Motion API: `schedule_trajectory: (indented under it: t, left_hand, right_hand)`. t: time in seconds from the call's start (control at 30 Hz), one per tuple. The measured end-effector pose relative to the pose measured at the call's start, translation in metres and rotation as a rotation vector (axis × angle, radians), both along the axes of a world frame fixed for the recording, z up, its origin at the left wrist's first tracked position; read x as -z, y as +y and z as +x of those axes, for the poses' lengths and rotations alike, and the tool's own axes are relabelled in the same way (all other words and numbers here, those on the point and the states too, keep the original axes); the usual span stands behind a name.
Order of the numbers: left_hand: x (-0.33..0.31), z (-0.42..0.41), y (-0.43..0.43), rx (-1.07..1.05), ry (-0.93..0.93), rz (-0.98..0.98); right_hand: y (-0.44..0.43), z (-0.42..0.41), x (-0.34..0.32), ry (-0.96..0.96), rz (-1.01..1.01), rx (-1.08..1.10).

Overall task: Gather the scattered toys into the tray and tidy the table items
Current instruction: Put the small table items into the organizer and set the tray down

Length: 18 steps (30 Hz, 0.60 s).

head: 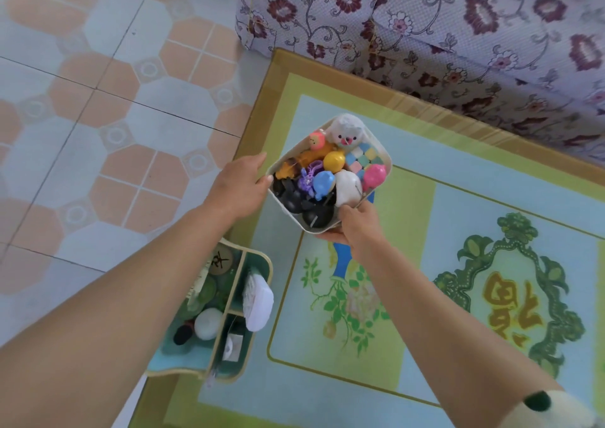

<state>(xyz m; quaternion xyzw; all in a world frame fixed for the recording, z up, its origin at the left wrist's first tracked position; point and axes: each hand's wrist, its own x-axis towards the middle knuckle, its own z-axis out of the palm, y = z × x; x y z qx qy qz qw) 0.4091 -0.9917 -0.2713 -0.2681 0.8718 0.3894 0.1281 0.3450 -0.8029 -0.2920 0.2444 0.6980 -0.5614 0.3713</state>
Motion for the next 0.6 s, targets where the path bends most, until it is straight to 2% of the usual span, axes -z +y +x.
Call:
schedule_trajectory:
  t: [0.13,0.27,0.43,0.6]
  left_hand:
    - [0.005,0.007,-0.013,0.063,-0.049,-0.031]
    - [0.011,0.023,-0.028,0.039,-0.080,-0.072]
    - [0.018,0.041,-0.047,0.010,-0.142,-0.125]
    - [0.026,0.055,-0.055,-0.003,-0.185,-0.099]
  right_hand:
    - [-0.014,-0.003,-0.007,0.055,0.008,-0.199]
    - [-0.028,-0.003,-0.003,0.082,0.055,-0.358]
    - [-0.048,0.006,0.008,0.063,0.082,-0.473]
    - [-0.060,0.013,0.018,0.039,0.112,-0.538]
